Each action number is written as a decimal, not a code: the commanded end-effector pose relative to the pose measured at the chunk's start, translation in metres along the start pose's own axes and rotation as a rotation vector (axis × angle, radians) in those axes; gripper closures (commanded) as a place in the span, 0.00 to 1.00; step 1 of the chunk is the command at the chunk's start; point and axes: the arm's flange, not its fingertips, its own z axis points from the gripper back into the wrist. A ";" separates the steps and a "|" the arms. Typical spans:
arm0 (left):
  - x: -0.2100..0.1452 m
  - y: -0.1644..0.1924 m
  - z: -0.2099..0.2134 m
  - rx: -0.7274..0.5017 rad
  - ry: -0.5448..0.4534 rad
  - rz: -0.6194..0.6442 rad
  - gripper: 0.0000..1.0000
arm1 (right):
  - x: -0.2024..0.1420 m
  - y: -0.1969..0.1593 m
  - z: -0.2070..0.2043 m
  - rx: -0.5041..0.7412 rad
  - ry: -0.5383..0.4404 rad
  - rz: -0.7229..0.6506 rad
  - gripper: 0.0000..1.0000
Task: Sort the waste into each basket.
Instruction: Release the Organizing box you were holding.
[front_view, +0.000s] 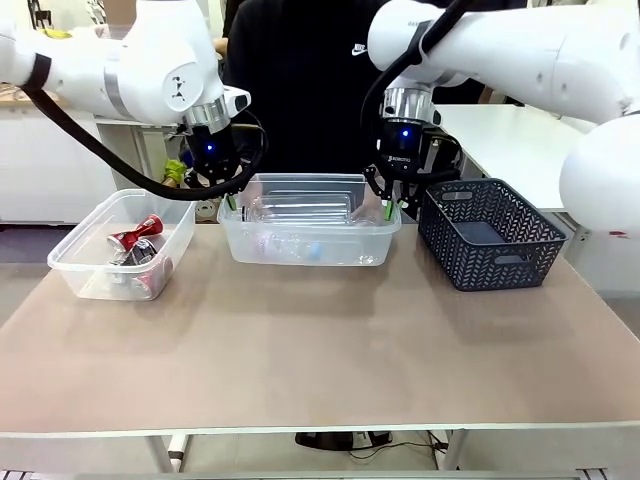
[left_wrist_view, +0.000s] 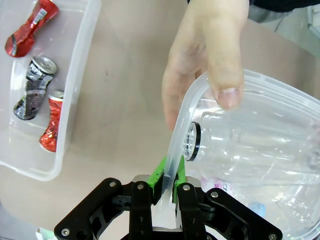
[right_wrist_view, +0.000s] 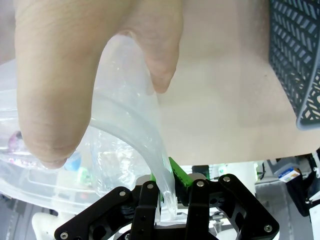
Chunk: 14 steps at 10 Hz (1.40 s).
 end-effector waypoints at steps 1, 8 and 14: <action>-0.002 0.002 0.005 -0.009 -0.007 0.004 0.94 | 0.000 0.000 0.000 0.000 0.000 0.000 0.95; -0.034 -0.004 0.035 -0.002 -0.151 -0.068 0.02 | -0.060 -0.052 -0.007 0.200 -0.323 0.060 0.06; -0.048 -0.004 0.041 -0.053 -0.161 -0.084 0.00 | -0.060 -0.060 -0.017 0.220 -0.505 0.016 0.00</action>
